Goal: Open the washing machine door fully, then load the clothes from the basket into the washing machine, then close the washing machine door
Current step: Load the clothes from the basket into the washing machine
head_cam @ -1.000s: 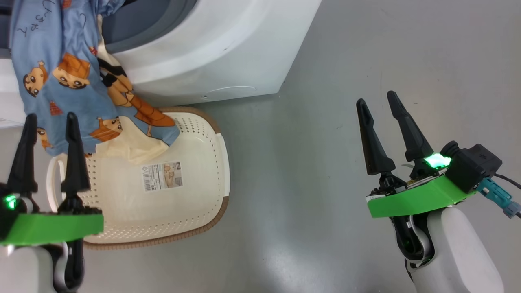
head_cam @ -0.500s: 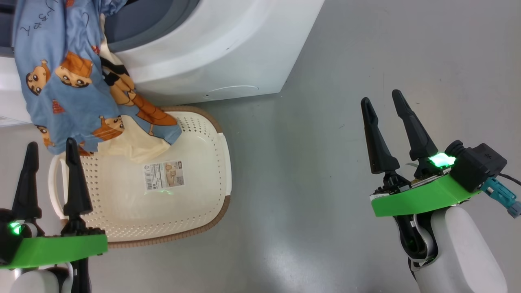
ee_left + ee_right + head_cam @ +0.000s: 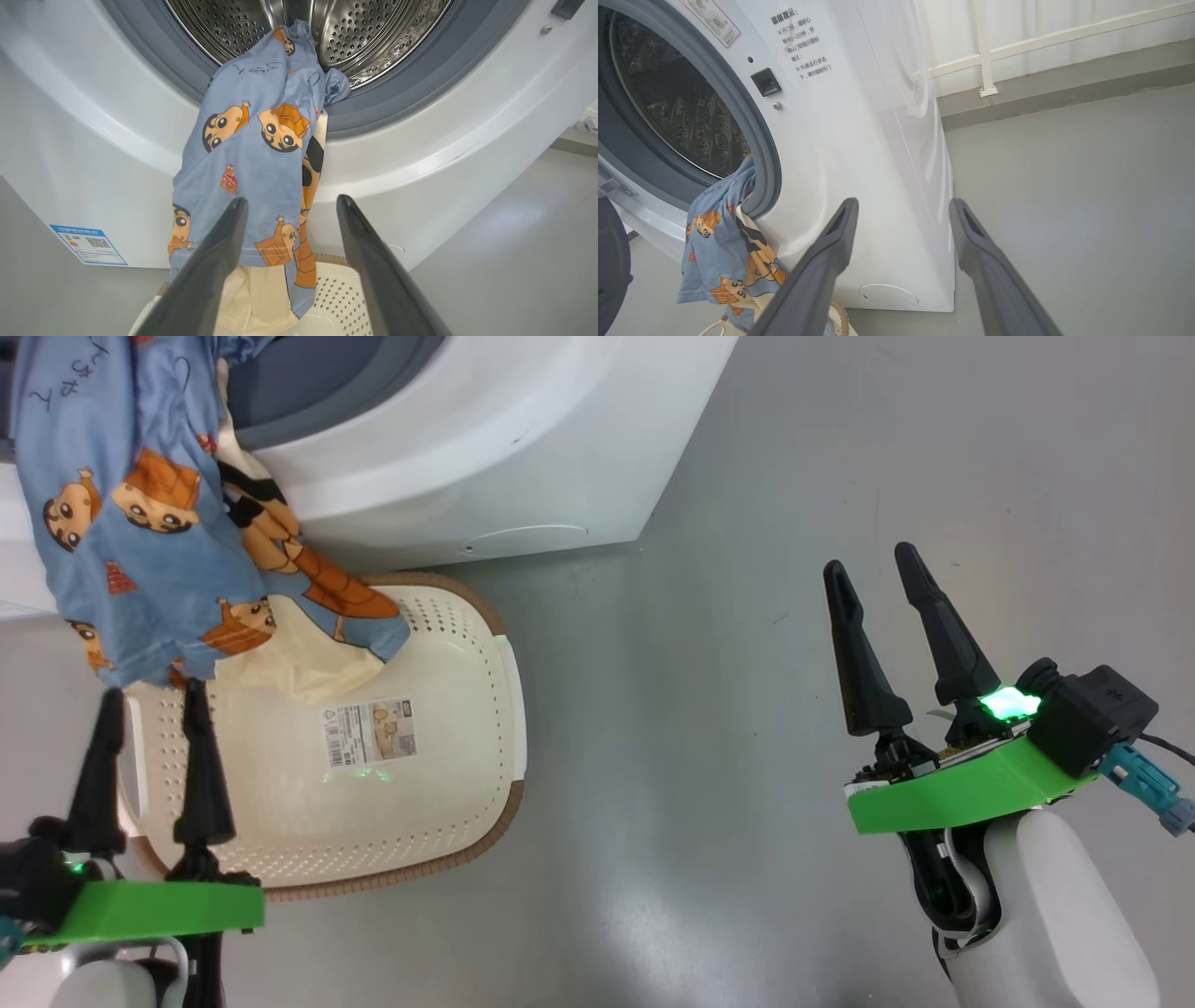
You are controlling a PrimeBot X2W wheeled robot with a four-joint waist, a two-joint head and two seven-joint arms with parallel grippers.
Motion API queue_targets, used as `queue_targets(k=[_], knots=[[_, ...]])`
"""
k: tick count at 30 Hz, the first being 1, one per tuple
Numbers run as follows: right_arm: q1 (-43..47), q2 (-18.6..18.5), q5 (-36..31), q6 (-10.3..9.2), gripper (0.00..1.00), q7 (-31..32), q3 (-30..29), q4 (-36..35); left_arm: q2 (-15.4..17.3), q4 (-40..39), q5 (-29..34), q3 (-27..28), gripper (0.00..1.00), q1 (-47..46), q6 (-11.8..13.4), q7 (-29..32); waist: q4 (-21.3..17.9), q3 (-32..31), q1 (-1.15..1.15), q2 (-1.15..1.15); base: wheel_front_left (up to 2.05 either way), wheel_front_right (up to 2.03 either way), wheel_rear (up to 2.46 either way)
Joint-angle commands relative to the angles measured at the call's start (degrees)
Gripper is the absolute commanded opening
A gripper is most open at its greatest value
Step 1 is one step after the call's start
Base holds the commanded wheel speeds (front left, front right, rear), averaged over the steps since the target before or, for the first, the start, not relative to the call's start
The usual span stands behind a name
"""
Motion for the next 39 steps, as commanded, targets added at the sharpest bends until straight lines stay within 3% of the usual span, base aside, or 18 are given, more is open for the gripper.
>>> queue_targets(k=[1, 6, 12, 25, 31, 39], knots=[[1.0, 0.6, -0.4, 0.52, 1.0, -0.3, 1.2, -1.3, 2.5, 1.6, -1.1, 0.3, 1.0, -0.7, -0.2, -0.2, 0.0, 0.5, 0.0, 0.0, 0.0, 0.0, 0.0], [0.6, 0.8, -0.4, 0.52, 1.0, -0.3, 1.3, -1.3, 5.1, 7.4, -3.0, -1.8, 1.0, -4.4, -0.2, -0.2, -0.1, 1.2, 0.0, 0.0, 0.0, 0.0, 0.0], [-0.2, 1.0, -0.4, 0.52, 1.0, -0.3, 1.8, -1.3, 9.2, 20.4, -9.6, -6.1, 1.0, -13.1, -0.2, -0.2, -0.7, 2.5, 0.0, 0.0, 0.0, 0.0, 0.0], [-1.1, 1.2, -0.6, 0.52, 1.0, -0.3, 1.5, -1.9, 17.0, 41.9, -18.6, -20.6, 1.0, -29.7, -0.2, -0.2, -3.9, 5.3, 0.0, 0.0, 0.0, 0.0, 0.0], [-1.5, 1.4, -0.7, 0.52, 1.0, -0.3, 1.7, -2.4, 19.4, 47.6, -21.4, -26.3, 1.0, -35.9, -0.2, -0.2, -5.2, 7.2, 0.0, 0.0, 0.0, 0.0, 0.0], [-1.7, 1.5, -0.8, 0.52, 1.0, -0.3, 1.3, -2.8, 21.7, 48.6, -21.7, -26.5, 1.0, -42.2, -0.2, -0.2, -6.1, 8.8, 0.0, 0.0, 0.0, 0.0, 0.0]])
